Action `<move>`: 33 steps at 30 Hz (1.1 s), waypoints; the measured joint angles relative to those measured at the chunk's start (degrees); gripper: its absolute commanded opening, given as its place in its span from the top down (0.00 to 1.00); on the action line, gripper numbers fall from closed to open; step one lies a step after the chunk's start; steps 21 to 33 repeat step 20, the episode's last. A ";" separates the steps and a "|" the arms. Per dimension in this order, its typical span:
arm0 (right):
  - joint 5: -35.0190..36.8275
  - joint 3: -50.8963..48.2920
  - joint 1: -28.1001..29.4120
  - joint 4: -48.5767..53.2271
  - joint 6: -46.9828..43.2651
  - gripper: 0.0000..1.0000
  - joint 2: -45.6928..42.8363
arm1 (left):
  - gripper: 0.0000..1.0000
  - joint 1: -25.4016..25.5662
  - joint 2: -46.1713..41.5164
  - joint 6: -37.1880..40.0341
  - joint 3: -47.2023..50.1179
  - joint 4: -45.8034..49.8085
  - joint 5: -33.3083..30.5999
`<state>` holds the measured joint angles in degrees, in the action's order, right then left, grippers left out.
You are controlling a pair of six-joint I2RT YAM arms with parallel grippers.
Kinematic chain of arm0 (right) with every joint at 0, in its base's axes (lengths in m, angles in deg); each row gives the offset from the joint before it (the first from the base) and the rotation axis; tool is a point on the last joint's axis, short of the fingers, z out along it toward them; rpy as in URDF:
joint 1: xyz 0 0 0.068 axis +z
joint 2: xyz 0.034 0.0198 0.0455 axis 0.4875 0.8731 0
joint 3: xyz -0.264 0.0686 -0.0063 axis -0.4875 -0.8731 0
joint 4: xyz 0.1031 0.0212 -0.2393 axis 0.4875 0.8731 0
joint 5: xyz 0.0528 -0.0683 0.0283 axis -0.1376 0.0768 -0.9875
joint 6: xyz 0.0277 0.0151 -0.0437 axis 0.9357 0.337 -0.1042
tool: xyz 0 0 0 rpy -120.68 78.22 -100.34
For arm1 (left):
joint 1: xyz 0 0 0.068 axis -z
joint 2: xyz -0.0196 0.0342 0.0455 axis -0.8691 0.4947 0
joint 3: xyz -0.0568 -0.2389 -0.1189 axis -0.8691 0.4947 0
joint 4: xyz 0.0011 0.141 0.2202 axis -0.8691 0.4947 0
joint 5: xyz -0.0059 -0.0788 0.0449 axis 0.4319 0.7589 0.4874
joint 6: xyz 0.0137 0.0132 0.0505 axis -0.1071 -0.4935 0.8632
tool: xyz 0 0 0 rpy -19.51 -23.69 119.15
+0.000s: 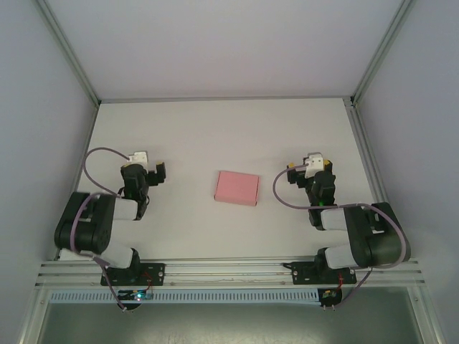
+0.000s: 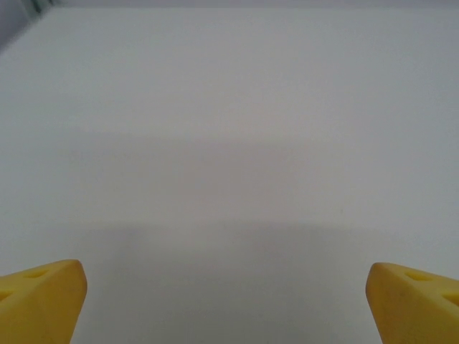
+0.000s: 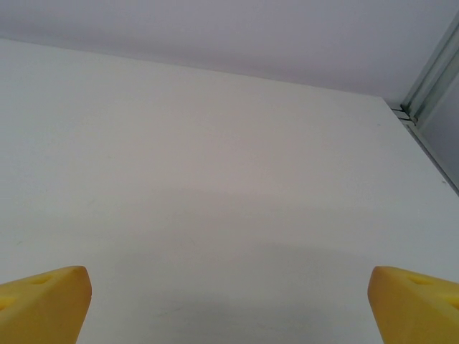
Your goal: Assemble paper box
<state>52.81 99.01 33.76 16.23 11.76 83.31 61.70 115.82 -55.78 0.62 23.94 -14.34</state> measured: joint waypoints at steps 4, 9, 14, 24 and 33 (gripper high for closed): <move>-1.46 4.79 -3.82 1.77 2.99 0.02 5.42 | 0.00 -0.35 0.42 -0.02 -0.74 0.50 0.79; -1.51 5.79 -4.70 0.90 4.74 0.02 5.29 | 0.00 -0.35 0.39 -0.04 -1.79 -0.24 0.50; -1.51 5.79 -4.68 1.11 4.96 0.02 5.29 | 0.00 -0.35 0.39 -0.04 -1.79 -0.26 0.48; -1.51 5.79 -4.68 1.16 4.96 0.02 5.29 | 0.00 -0.35 0.39 -0.04 -1.77 -0.26 0.48; -1.51 5.79 -4.68 1.16 4.96 0.02 5.29 | 0.00 -0.35 0.39 -0.04 -1.77 -0.26 0.48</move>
